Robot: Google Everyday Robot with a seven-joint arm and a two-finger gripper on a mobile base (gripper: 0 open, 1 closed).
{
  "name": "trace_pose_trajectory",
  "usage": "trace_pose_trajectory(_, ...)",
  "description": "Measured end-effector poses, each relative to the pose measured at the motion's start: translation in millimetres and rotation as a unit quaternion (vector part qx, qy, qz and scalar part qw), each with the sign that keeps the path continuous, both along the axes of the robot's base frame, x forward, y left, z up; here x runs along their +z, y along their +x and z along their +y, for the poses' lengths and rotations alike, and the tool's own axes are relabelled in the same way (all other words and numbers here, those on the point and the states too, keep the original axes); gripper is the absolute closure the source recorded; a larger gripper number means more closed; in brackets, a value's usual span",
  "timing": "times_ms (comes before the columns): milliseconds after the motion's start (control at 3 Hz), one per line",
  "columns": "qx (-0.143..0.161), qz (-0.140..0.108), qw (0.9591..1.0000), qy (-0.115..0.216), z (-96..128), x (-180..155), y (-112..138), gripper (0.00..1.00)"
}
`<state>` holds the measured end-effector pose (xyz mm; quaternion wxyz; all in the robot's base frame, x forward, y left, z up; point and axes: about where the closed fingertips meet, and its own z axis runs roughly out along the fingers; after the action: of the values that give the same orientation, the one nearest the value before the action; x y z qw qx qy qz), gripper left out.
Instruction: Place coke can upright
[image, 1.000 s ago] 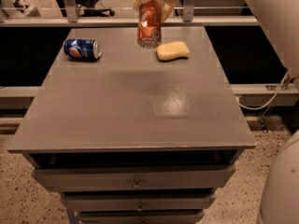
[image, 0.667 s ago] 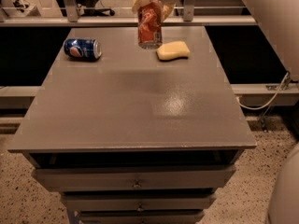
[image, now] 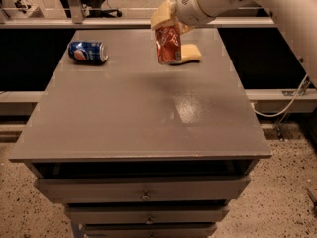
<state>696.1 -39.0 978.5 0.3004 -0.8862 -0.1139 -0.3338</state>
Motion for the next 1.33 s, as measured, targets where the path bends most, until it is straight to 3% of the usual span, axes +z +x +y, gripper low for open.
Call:
trace_pose_trajectory(333,0.072,-0.019,0.9971,0.016,-5,-9,-10,1.00)
trace_pose_trajectory(667,0.161,-0.079,0.9836,-0.021,3,-20,-34,1.00)
trace_pose_trajectory(1000,0.171,-0.093,0.9805,-0.030,4,-20,-32,1.00)
trace_pose_trajectory(1333,0.189,-0.109,0.9760,0.008,15,-27,-43,1.00)
